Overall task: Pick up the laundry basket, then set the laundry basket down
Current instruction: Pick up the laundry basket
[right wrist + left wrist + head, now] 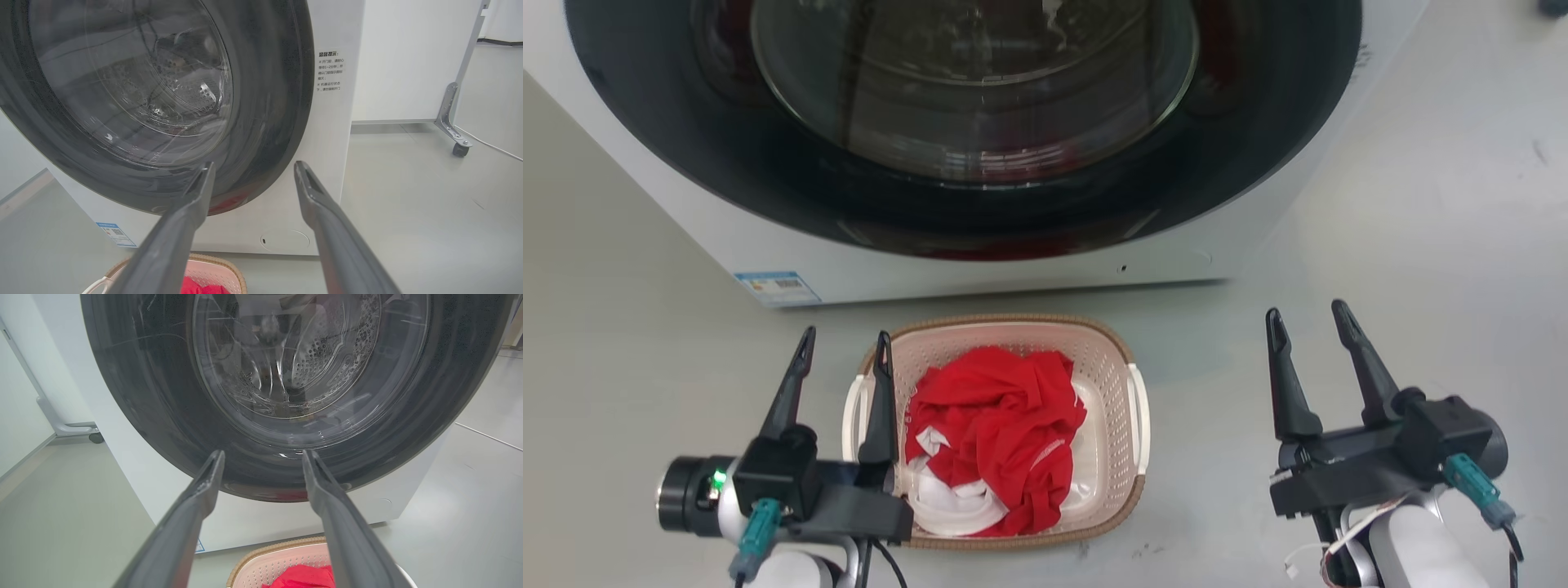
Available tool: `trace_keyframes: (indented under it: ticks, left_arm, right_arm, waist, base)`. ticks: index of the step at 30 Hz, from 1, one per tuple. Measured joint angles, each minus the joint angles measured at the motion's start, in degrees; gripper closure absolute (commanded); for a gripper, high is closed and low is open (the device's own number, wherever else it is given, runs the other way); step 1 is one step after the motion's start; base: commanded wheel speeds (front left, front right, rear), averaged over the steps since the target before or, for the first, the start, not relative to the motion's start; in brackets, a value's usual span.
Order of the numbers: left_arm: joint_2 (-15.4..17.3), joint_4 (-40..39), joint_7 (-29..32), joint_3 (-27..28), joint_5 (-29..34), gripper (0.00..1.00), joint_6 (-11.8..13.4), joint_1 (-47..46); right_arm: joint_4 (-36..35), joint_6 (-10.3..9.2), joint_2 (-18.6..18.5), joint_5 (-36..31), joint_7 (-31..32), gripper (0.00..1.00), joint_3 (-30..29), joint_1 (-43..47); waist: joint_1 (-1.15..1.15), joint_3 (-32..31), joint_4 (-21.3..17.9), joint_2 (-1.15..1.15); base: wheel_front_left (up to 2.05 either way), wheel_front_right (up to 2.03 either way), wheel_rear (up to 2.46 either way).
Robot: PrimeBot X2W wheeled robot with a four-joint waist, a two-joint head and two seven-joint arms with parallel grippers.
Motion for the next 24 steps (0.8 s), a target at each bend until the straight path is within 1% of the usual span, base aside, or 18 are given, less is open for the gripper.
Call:
trace_keyframes:
  ticks: [2,4,10,14,24]
  left_arm:
    - [0.0,1.3,0.0,0.2,0.0,0.00,0.0,-1.9]
    - [-0.1,2.6,-0.1,0.2,0.0,0.00,-0.5,-3.5]
    - [-0.2,6.8,-0.1,0.8,-0.5,0.00,-0.5,-7.7]
    - [-0.4,9.5,-0.1,1.0,-1.9,0.00,-0.5,-10.5]
    - [-1.0,16.3,-0.1,1.3,-3.0,0.00,-0.5,-18.4]
  right_arm:
    - [1.0,0.42,0.0,0.0,0.0,0.00,-0.1,-1.8]
    - [1.7,0.42,0.0,0.0,0.0,0.00,-0.2,-3.3]
    - [4.8,0.92,0.0,0.0,0.0,0.00,-0.6,-7.4]
    - [6.7,0.91,0.0,0.0,0.0,0.00,-0.8,-9.9]
    - [11.8,0.91,0.0,0.0,0.0,0.00,-1.1,-17.9]
  waist:
    - [0.00,1.7,0.2,0.00]
    - [0.00,3.3,0.4,0.00]
    - [0.01,8.3,0.9,0.00]
    - [0.01,11.8,1.3,0.00]
    - [0.01,20.3,2.3,0.01]
  base:
    - [0.00,0.00,0.00]
    - [0.00,0.00,0.00]
    - [0.00,0.00,0.00]
    - [0.00,0.00,0.00]
    - [0.00,0.00,0.00]
